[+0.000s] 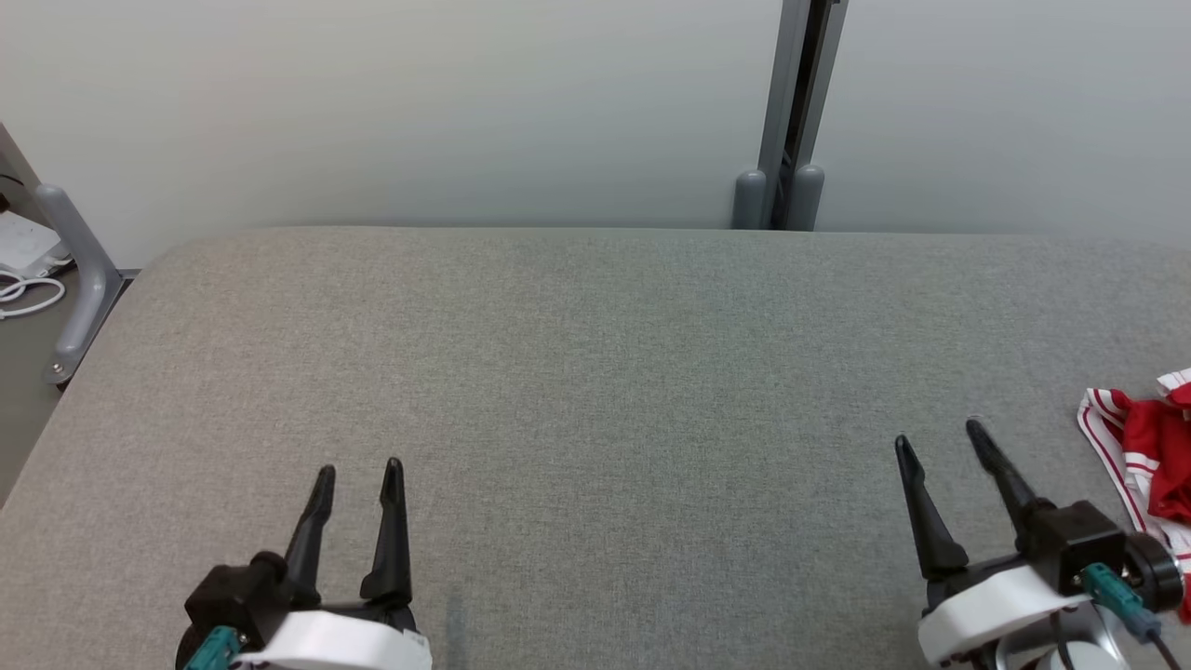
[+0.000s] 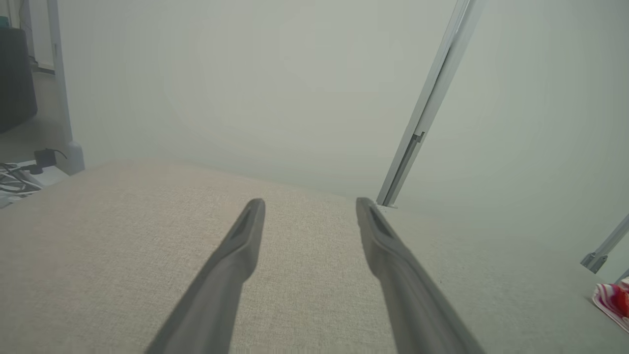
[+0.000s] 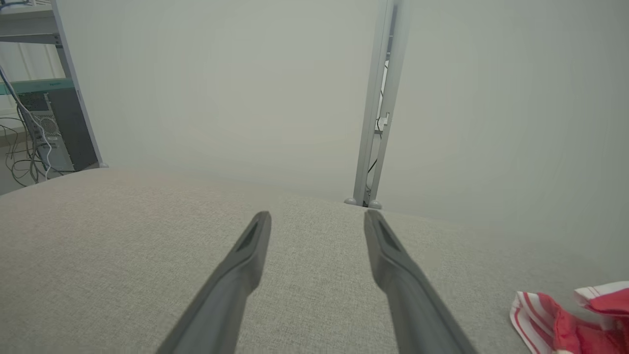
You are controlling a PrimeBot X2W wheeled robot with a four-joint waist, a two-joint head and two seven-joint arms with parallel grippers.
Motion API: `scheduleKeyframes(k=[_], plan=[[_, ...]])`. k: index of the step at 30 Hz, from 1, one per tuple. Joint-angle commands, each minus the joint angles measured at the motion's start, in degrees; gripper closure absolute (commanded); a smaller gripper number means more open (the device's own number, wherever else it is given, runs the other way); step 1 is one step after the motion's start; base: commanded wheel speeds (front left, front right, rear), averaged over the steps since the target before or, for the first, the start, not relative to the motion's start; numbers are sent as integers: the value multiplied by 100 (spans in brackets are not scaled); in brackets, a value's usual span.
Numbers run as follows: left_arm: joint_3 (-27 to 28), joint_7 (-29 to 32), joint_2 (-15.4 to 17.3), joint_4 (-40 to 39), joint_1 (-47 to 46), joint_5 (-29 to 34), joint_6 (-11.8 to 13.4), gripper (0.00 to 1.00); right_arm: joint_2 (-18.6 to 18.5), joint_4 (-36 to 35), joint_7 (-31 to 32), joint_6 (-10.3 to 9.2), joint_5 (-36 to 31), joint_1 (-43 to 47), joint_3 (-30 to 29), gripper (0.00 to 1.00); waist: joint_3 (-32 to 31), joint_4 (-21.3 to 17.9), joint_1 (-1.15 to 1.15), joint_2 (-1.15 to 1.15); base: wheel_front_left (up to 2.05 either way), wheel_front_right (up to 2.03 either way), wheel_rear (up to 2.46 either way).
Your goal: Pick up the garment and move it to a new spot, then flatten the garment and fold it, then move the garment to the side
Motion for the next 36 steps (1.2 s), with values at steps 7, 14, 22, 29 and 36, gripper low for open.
scheduleKeyframes(k=[7,14,22,29,36], plan=[[-21,29,-36,288,189,-117,-13,100,94,291,84,0,119,228,-40,100,2,-4,0,0,0,0,0],[-16,183,-30,421,-26,-815,-104,100,106,261,362,0,945,179,-311,100,8,-35,0,0,0,0,0],[-16,339,-25,584,-272,-1553,-205,100,118,192,608,0,1832,165,-546,100,14,-69,0,0,0,0,0],[-13,467,-20,679,-449,-2138,-282,100,127,143,809,0,2540,147,-739,100,20,-99,0,0,0,0,0],[-9,585,-15,771,-611,-2682,-356,100,136,102,999,0,3192,131,-923,100,26,-129,0,0,0,0,0]])
